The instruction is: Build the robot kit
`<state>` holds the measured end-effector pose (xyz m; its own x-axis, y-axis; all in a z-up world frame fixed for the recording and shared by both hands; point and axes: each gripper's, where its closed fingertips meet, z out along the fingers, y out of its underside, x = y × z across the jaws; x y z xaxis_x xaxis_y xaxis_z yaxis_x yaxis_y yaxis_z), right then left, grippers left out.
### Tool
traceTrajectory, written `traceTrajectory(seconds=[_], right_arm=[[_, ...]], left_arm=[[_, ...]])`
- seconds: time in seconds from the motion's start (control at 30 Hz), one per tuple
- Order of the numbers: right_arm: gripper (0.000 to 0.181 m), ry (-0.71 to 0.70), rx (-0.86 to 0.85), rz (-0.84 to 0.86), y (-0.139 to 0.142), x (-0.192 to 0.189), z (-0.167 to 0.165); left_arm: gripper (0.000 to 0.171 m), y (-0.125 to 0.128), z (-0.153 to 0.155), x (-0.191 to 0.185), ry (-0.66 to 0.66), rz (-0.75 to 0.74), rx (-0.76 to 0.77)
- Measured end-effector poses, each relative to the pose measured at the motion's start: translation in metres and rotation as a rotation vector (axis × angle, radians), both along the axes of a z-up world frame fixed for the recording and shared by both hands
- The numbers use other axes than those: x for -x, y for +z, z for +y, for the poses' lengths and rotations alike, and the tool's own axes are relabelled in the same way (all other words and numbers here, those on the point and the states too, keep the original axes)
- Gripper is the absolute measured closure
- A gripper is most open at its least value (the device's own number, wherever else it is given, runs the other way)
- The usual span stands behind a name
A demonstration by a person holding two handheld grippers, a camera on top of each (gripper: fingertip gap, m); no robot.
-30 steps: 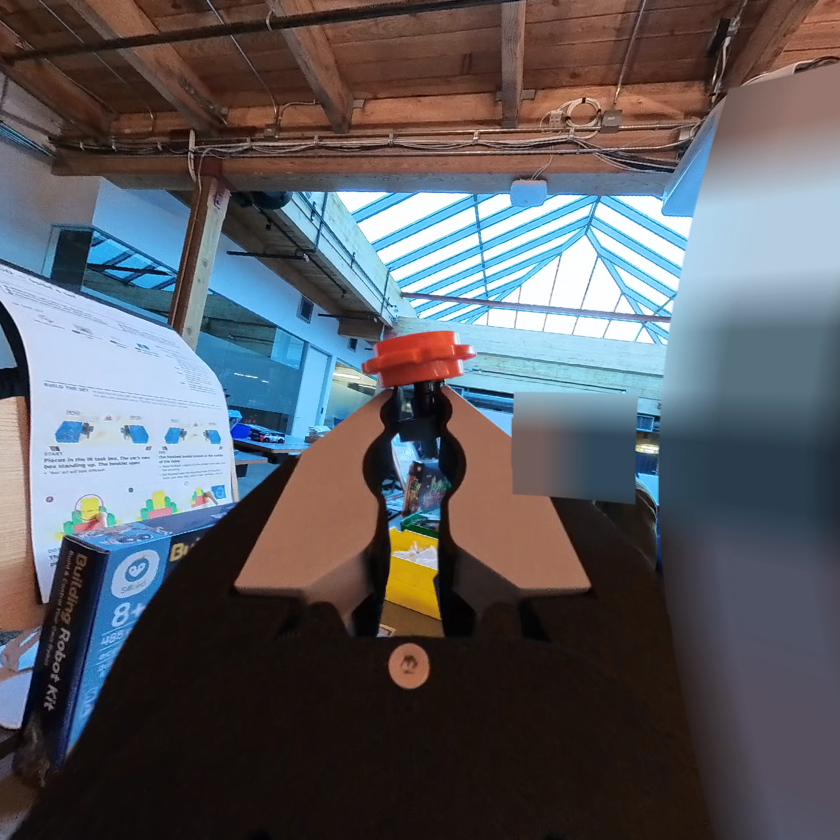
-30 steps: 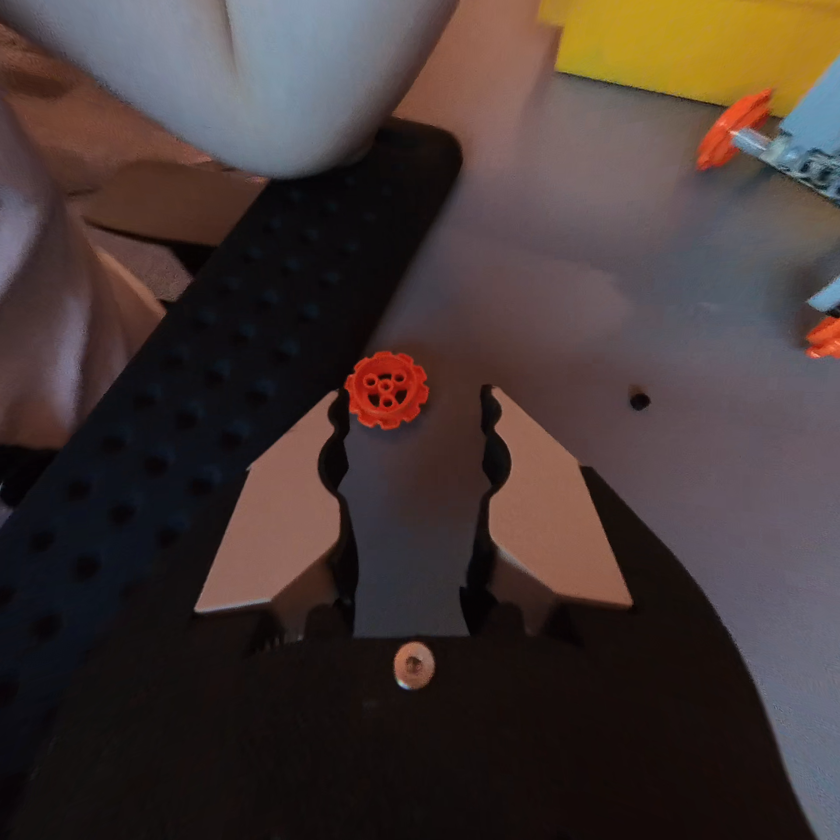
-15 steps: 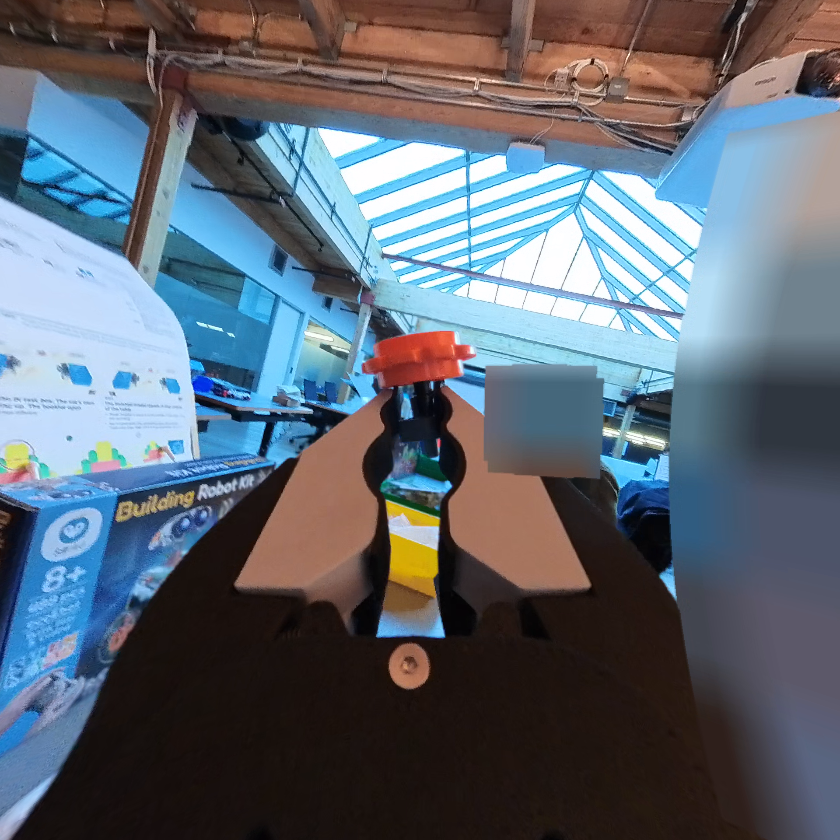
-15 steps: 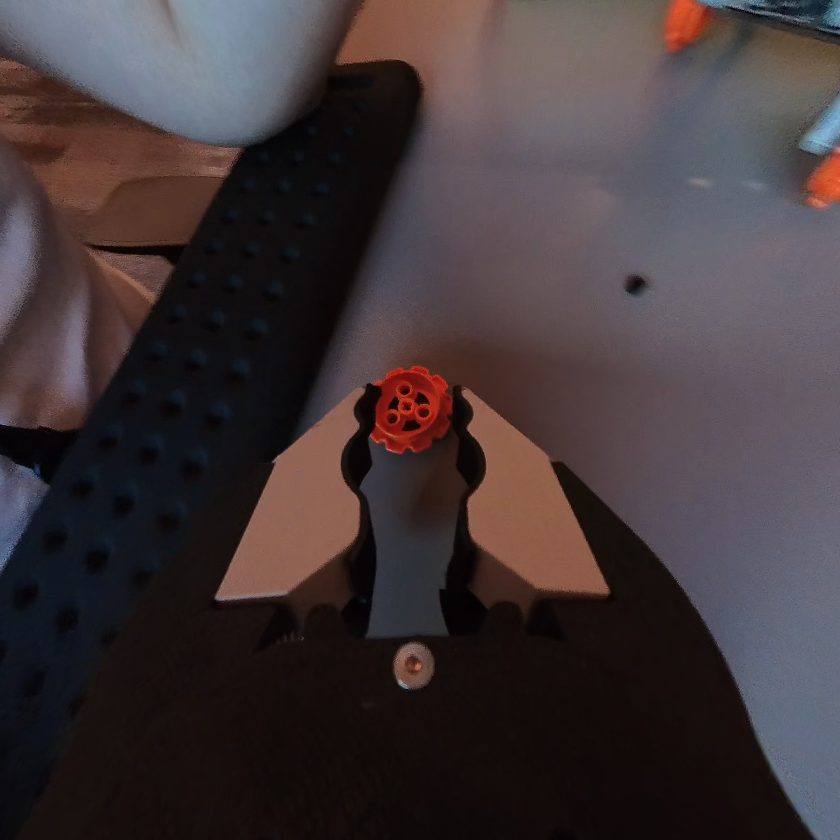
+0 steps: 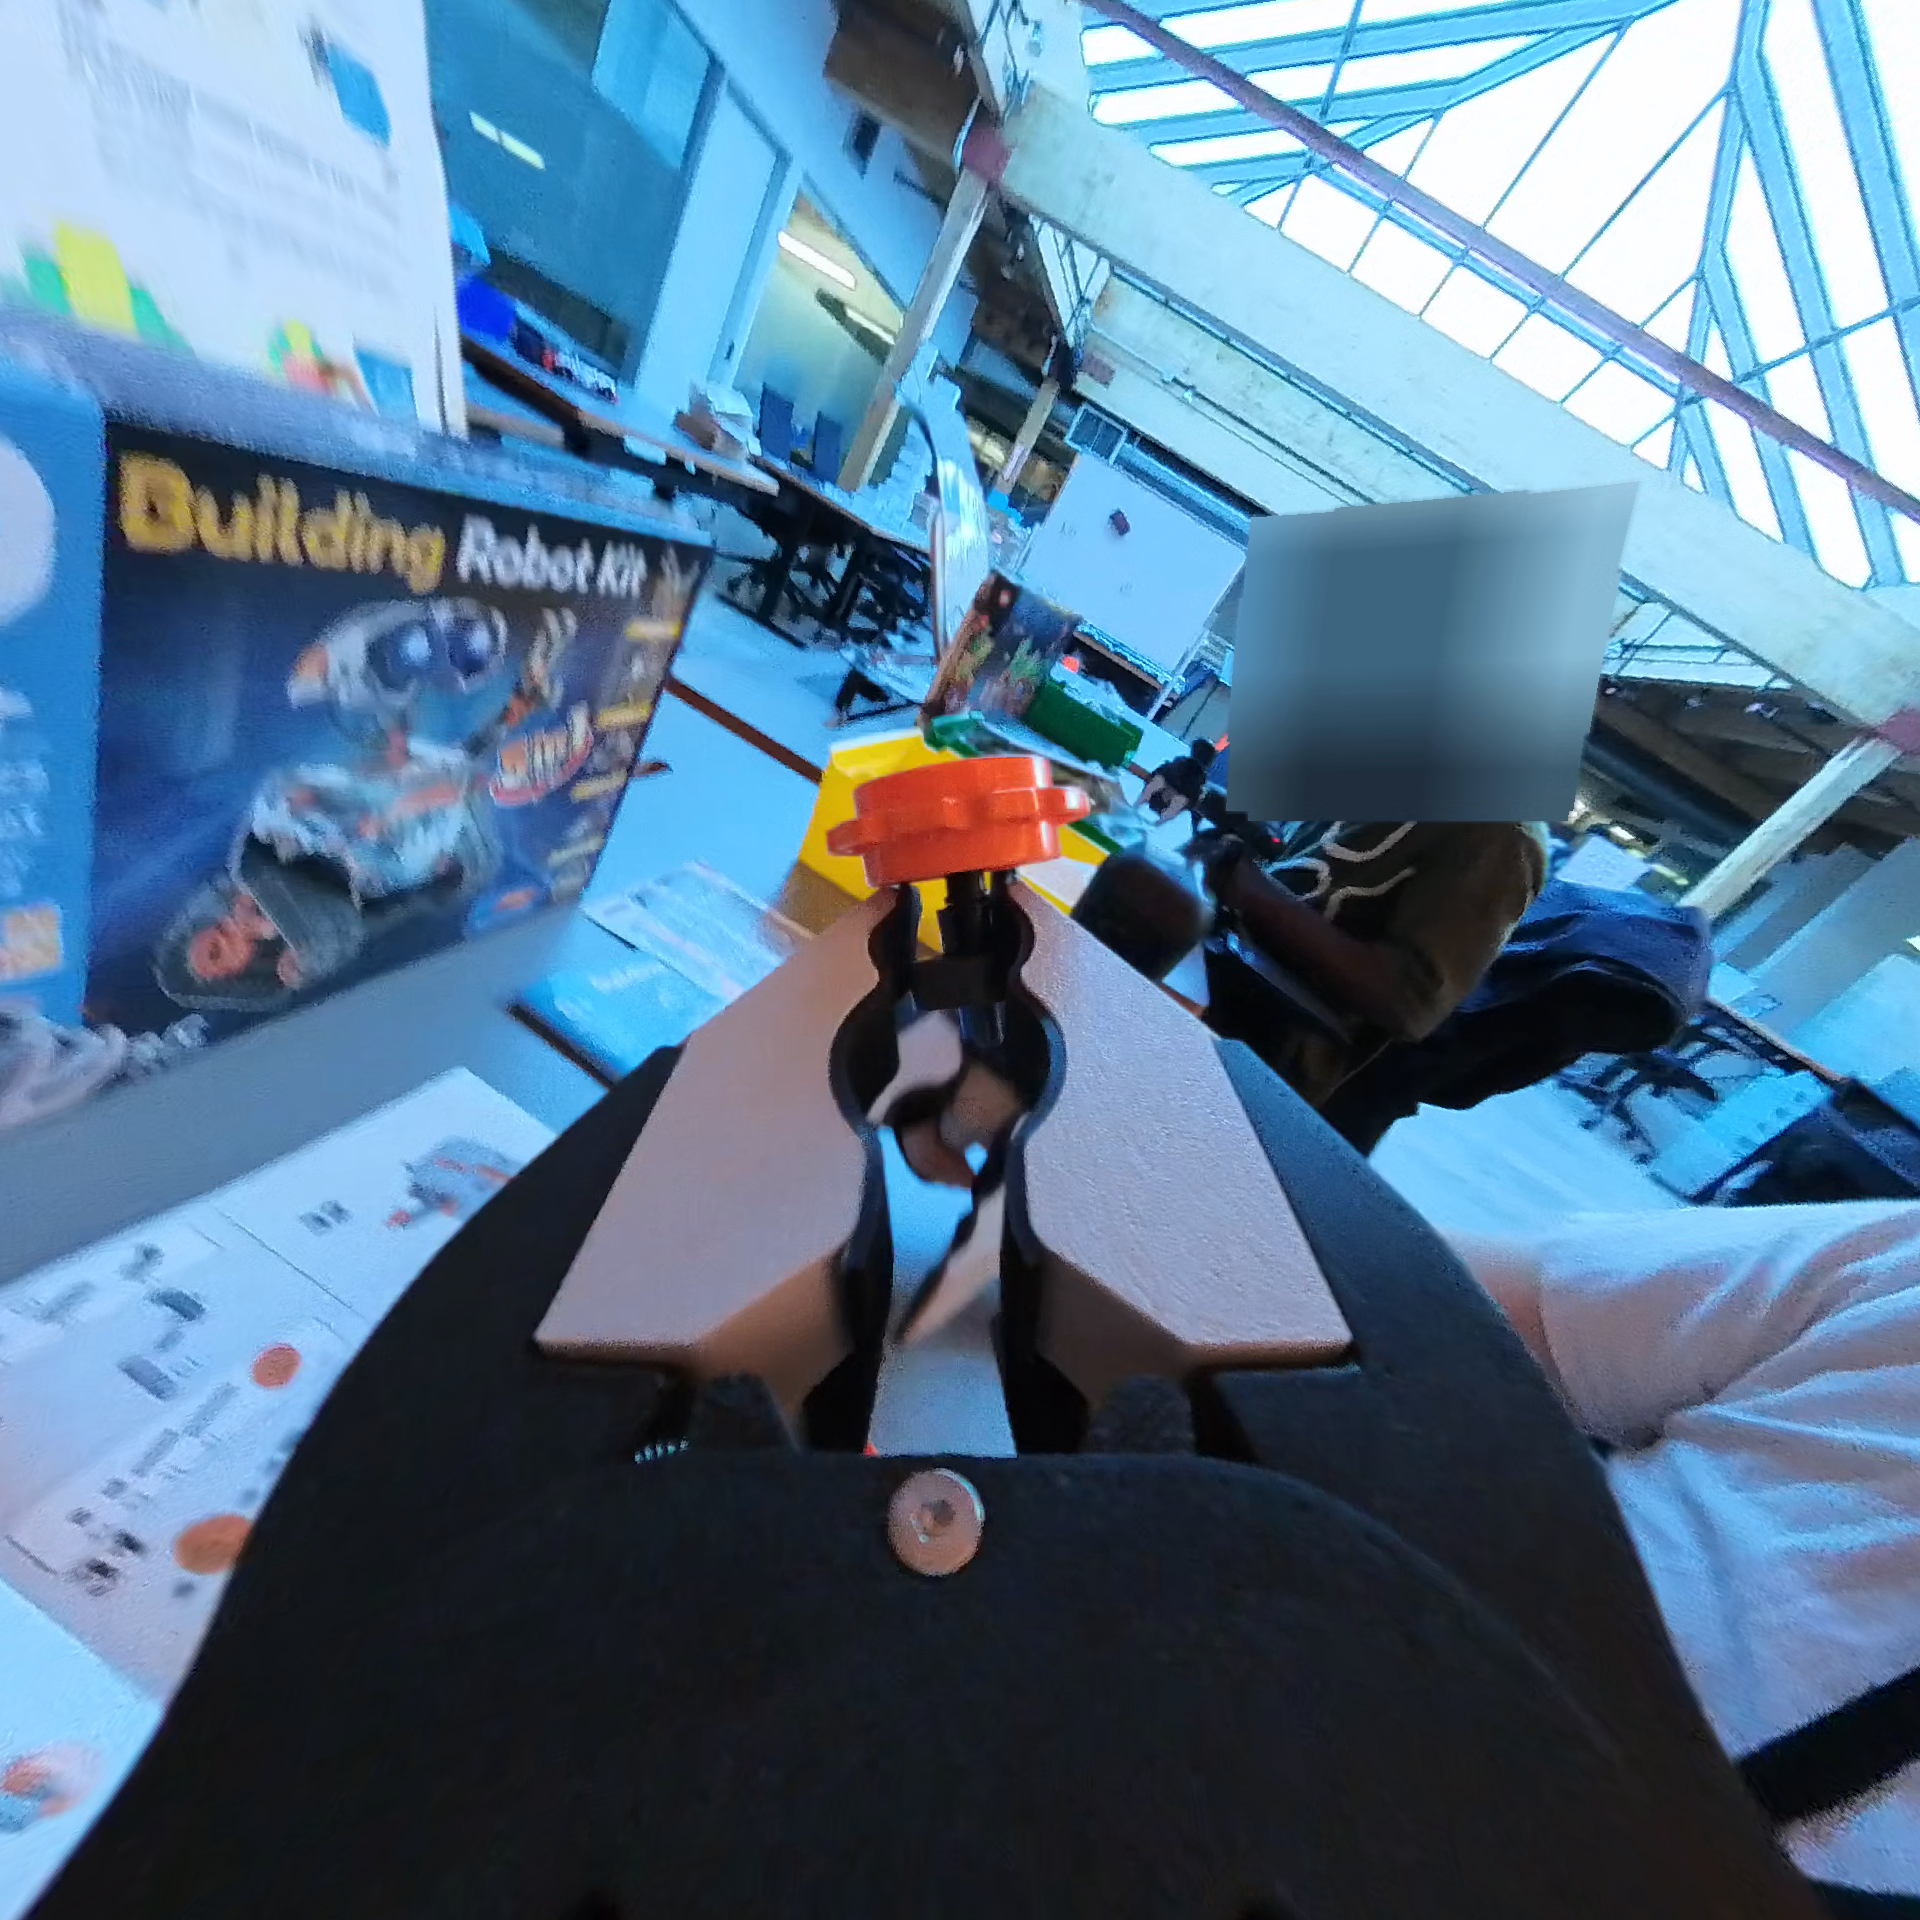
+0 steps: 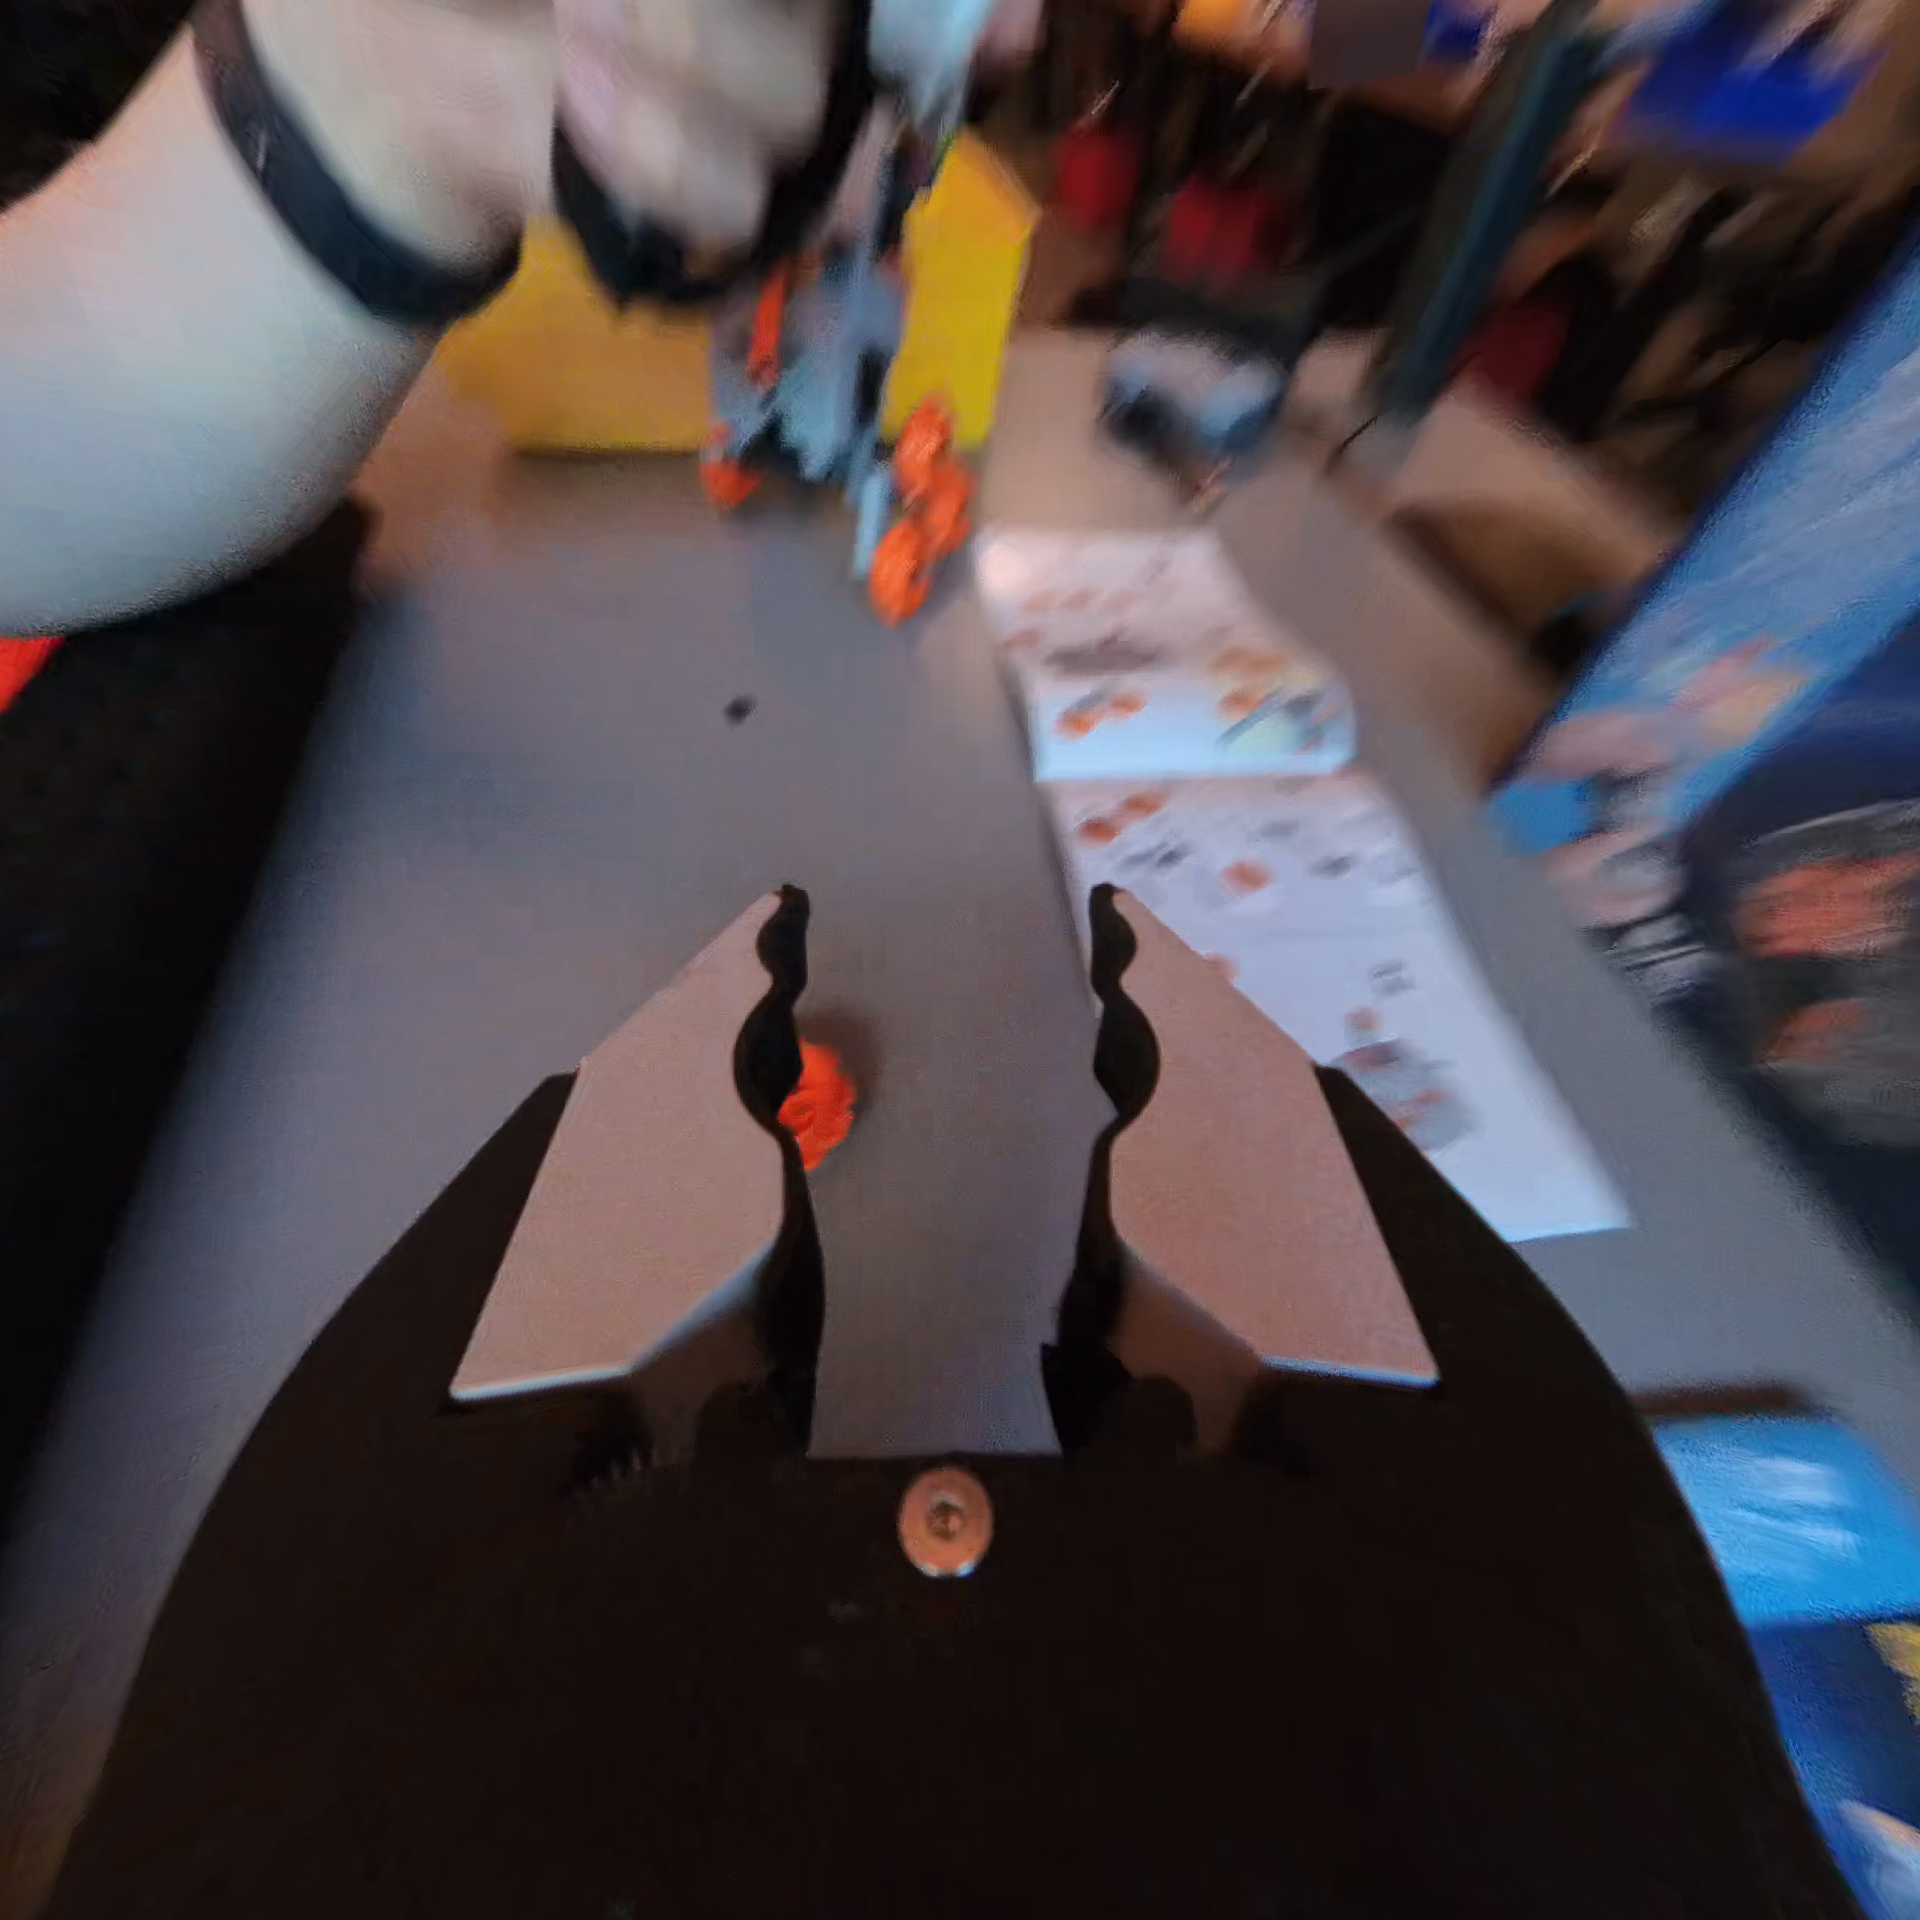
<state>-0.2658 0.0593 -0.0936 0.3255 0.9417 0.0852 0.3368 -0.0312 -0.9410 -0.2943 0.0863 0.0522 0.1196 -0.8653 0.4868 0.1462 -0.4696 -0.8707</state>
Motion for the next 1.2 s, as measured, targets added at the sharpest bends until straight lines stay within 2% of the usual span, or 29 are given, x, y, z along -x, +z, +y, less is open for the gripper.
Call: traceTrajectory(seconds=[0.1, 0.17, 0.3, 0.37, 0.43, 0.5, 0.7, 0.73, 0.77, 0.9, 0.97, 1.1, 1.13, 1.2], right_arm=[[0.129, -0.113, -0.265, 0.099, 0.045, -0.007, 0.004], [0.137, -0.056, -0.267, 0.199, 0.06, 0.0, -0.011], [0.139, -0.019, 0.284, 0.568, 0.071, 0.0, 0.002], [0.144, 0.031, 0.493, 0.675, 0.066, 0.0, 0.005], [0.147, 0.082, 0.612, 0.685, 0.058, 0.004, 0.004], [0.146, 0.111, 0.649, 0.668, 0.053, 0.011, 0.0], [0.151, 0.066, 0.726, 0.713, 0.04, 0.024, 0.006], [0.168, 0.057, 0.745, 0.706, 0.035, 0.025, 0.006], [0.174, 0.074, 0.757, 0.707, 0.034, 0.026, 0.004], [0.16, 0.067, 0.754, 0.658, 0.027, 0.027, 0.005], [0.174, 0.1, 0.759, 0.663, 0.029, 0.028, 0.002], [0.175, 0.113, 0.798, 0.667, 0.029, 0.028, 0.002], [0.175, 0.108, 0.818, 0.673, 0.03, 0.027, 0.003], [0.175, 0.104, 0.88, 0.701, 0.029, 0.023, 0.005]], left_arm=[[0.16, -0.036, -0.012, -0.013, -0.076, -0.001, 0.142], [0.16, -0.054, -0.018, -0.014, -0.08, -0.002, 0.185], [0.16, -0.066, -0.019, 0.003, 0.038, -0.031, 0.082], [0.16, -0.069, -0.021, 0.011, 0.068, -0.044, 0.04], [0.16, -0.075, -0.018, 0.018, 0.121, -0.056, 0.031], [0.16, -0.081, -0.013, 0.021, 0.154, -0.063, 0.057], [0.16, -0.109, -0.014, 0.01, 0.087, 0.051, 0.092], [0.16, -0.11, -0.015, 0.008, 0.08, 0.047, 0.106], [0.16, -0.111, -0.014, 0.007, 0.081, 0.044, 0.114], [0.16, -0.114, -0.011, 0.007, 0.101, 0.052, 0.117], [0.16, -0.113, -0.012, 0.008, 0.095, 0.053, 0.113], [0.16, -0.11, -0.013, 0.008, 0.105, 0.064, 0.085], [0.148, -0.107, -0.009, 0.01, 0.137, 0.07, 0.047], [0.106, -0.098, -0.001, 0.019, 0.236, 0.112, -0.083]])
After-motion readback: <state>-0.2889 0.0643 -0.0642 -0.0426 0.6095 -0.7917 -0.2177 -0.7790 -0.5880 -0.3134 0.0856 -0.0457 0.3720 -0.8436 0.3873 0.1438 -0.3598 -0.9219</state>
